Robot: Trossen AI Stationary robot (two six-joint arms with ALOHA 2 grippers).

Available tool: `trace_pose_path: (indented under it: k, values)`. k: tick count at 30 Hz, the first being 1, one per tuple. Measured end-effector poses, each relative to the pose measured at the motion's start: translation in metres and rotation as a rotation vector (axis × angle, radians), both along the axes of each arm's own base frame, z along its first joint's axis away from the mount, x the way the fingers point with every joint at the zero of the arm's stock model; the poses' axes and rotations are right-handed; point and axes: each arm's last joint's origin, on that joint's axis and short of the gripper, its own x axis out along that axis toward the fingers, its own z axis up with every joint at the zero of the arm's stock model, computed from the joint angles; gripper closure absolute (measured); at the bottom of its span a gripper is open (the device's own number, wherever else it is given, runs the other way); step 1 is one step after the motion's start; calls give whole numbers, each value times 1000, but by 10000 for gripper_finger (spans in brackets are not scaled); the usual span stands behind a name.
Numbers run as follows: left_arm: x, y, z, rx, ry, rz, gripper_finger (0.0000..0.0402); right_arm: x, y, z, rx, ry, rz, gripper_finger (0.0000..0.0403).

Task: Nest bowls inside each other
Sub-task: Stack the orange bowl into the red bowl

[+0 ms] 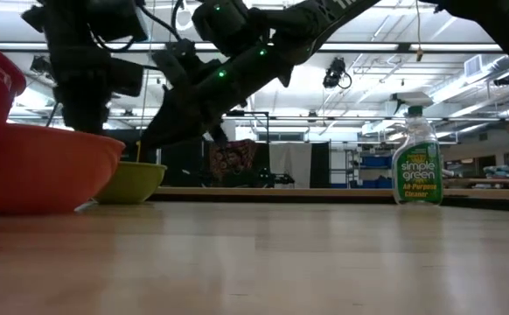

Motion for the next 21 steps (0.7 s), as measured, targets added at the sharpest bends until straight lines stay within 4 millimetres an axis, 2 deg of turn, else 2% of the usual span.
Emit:
trace_pose_path:
  k: [5, 9, 12, 16, 21]
  values:
    - [20, 1, -5, 15, -93, -17, 286, -12, -7, 14, 14, 72, -23, 307]
    - [24, 1, 0, 19, -147, -18, 286, -24, -8, 32, 5, 122, -32, 307]
    - [17, 0, 7, 21, -161, -17, 286, -28, -8, 39, -12, 126, -19, 307]
    - [7, 0, 20, 22, -194, -14, 286, -26, -7, 39, 12, 111, -11, 307]
    - [-11, -2, 35, 18, -219, -4, 286, -26, -10, 39, -39, 102, -119, 304]
